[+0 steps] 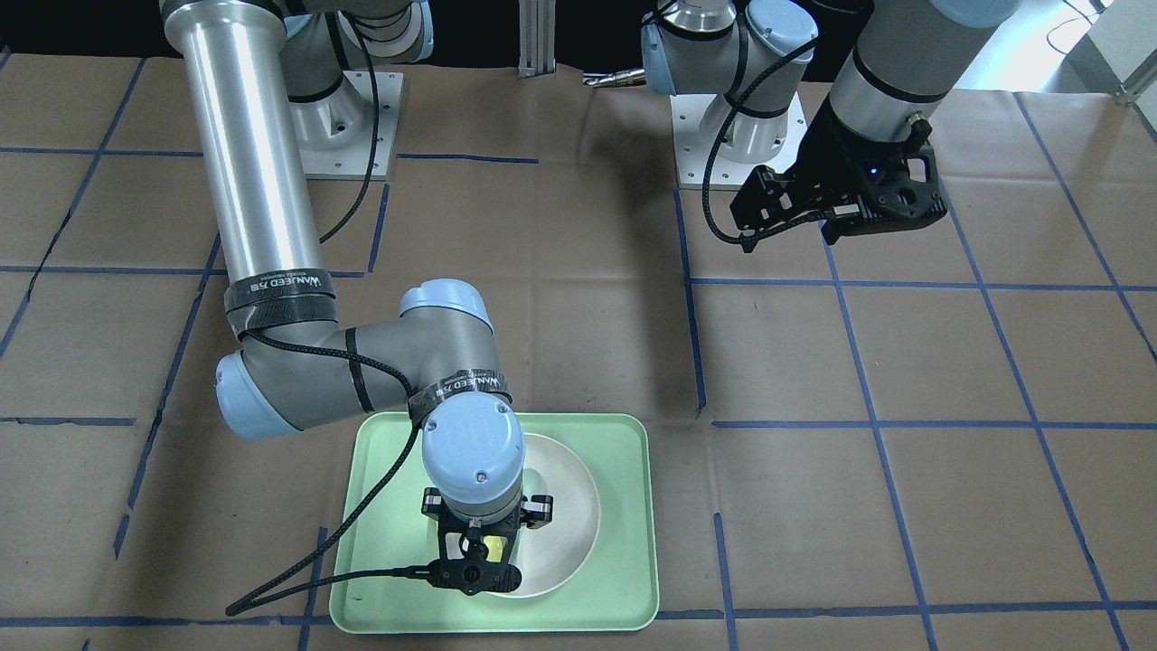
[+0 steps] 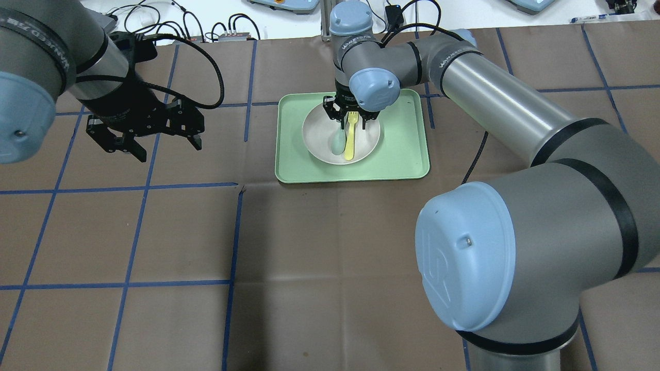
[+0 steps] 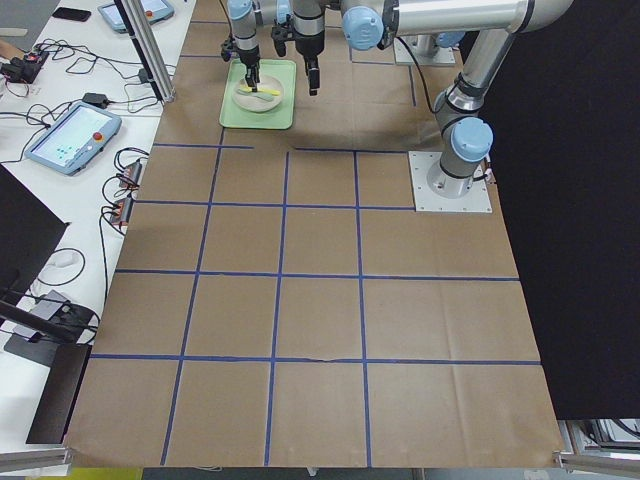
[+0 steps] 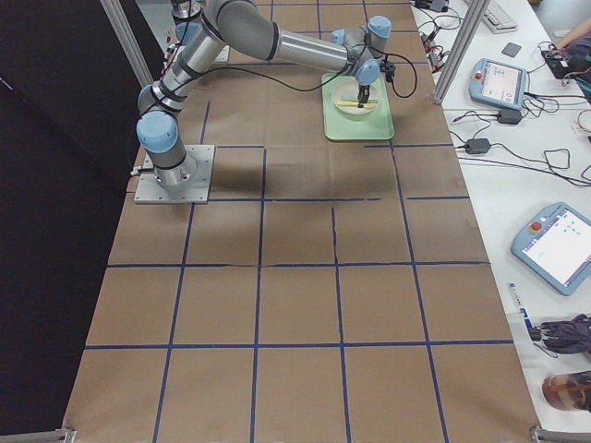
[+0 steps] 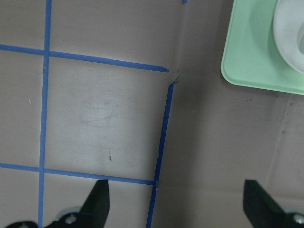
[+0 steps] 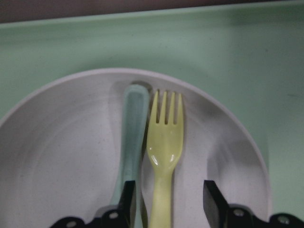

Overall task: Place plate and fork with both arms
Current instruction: 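Lower the right gripper and grasp the yellow fork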

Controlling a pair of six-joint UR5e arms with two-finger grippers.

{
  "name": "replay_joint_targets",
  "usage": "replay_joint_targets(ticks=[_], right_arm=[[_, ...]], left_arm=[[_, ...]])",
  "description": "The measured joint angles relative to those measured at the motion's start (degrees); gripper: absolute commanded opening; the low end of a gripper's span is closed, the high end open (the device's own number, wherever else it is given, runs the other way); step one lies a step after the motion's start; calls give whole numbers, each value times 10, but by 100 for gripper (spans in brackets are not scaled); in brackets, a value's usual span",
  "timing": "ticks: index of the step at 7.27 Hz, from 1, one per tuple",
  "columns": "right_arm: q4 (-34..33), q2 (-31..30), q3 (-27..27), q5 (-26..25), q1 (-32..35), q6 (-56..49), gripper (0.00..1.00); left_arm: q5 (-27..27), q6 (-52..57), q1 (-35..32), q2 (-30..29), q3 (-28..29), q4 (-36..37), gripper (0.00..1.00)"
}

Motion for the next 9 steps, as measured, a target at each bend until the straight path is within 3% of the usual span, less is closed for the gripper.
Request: replay_joint_targets(ticks=[7, 9], right_arm=[[18, 4, 3, 1, 1, 1, 57], [18, 6, 2, 0, 1, 1, 53]], left_arm=[[0, 2, 0, -2, 0, -1, 100], [0, 2, 0, -1, 0, 0, 100]])
